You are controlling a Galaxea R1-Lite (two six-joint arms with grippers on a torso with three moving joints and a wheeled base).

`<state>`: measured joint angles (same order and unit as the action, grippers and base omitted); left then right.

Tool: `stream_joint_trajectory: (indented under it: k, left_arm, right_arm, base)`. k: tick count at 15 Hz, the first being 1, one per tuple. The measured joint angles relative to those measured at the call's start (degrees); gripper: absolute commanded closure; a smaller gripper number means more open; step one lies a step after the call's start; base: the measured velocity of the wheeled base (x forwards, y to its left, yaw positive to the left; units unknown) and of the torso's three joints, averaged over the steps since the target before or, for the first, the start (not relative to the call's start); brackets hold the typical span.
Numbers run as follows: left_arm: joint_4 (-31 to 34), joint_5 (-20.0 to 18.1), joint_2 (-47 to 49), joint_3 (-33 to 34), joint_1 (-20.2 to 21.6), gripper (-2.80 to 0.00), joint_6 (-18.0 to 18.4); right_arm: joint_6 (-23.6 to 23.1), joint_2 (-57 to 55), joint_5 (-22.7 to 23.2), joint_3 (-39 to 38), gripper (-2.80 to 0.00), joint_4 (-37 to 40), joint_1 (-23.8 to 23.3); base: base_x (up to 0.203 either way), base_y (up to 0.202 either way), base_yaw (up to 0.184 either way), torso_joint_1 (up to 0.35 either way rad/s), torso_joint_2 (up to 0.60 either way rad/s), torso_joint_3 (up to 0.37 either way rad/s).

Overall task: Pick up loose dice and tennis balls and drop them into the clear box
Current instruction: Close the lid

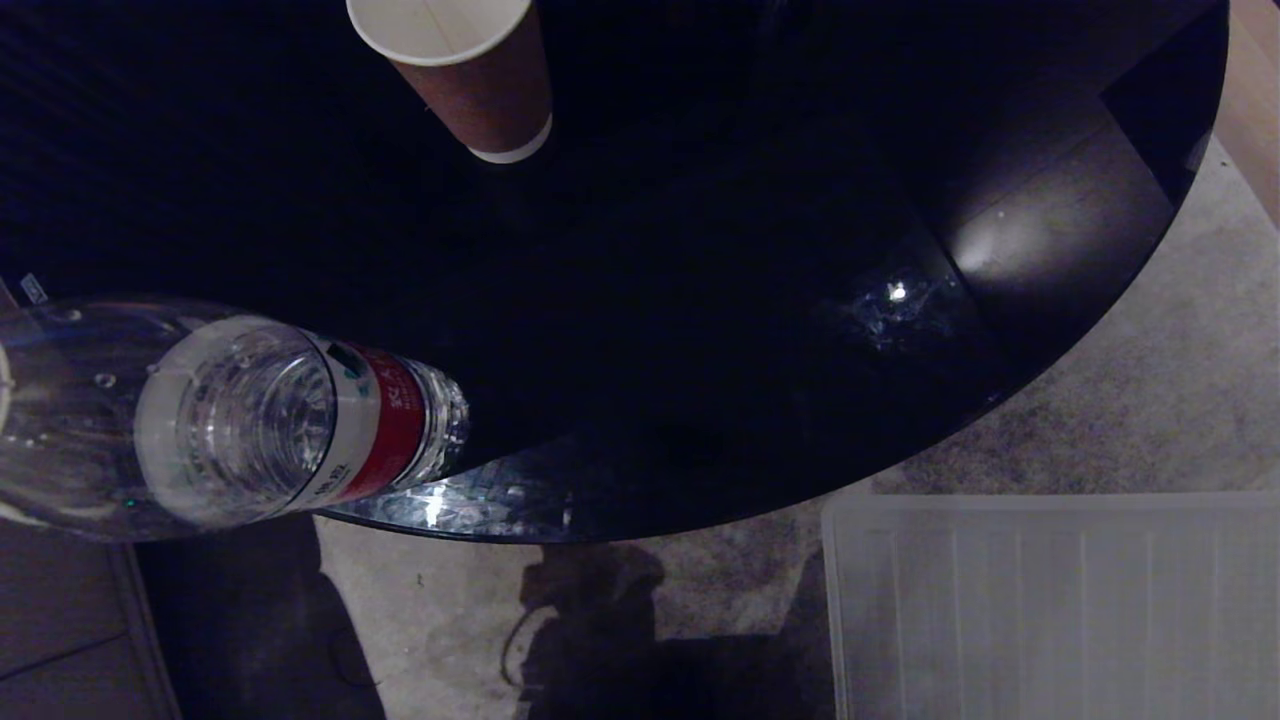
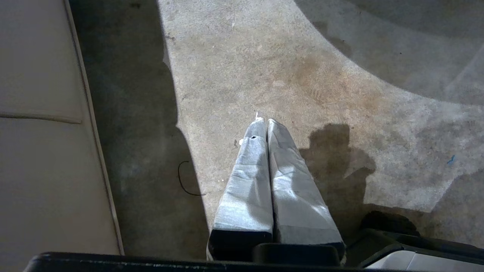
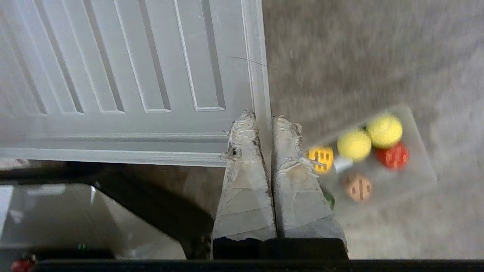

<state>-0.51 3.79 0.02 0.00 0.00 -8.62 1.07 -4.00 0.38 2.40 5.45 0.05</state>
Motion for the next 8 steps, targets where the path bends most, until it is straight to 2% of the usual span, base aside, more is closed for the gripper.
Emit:
stream_joint_trajectory:
  k: [8]
  left_arm:
    - [0.00, 0.00, 0.00, 0.00, 0.00, 0.00, 0.00]
  right_arm:
    - [0.05, 4.03, 0.02, -0.28, 0.00, -0.05, 0.37]
  base:
    - [0.000, 0.000, 0.000, 0.000, 0.00, 0.000]
